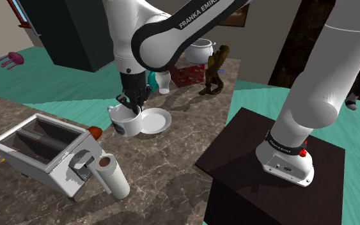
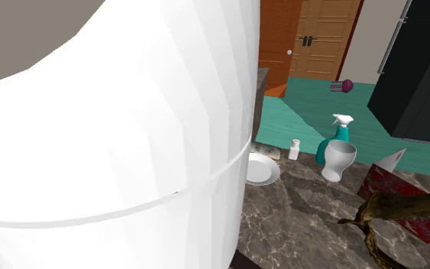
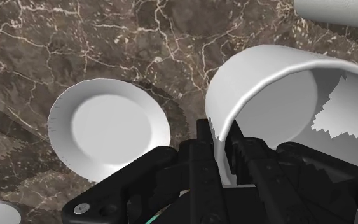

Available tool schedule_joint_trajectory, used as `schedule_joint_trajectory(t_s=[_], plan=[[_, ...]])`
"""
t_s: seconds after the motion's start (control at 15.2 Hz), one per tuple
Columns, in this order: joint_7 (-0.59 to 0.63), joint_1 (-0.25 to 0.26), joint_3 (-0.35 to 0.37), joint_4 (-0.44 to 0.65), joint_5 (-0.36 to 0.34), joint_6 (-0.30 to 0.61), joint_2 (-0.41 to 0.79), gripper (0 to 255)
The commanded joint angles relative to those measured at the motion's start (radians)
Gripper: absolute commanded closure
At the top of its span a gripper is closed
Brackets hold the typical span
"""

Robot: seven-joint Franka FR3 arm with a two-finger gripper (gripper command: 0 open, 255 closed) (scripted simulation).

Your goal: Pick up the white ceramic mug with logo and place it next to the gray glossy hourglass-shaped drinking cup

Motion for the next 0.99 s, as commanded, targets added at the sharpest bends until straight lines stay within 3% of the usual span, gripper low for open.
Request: schedule_joint_trajectory(t_s=[0.0,0.13,0.92], plan=[[-0.008,-0.001,0.000,0.014,0.011,-0.030,-0.018,255],[-0.013,-0.002,0.000,0.027,0.018,-0.052,-0.028,255],[-0.366,-0.130,-0.168,-0.143,0.118,-0.032,-0.184,255]])
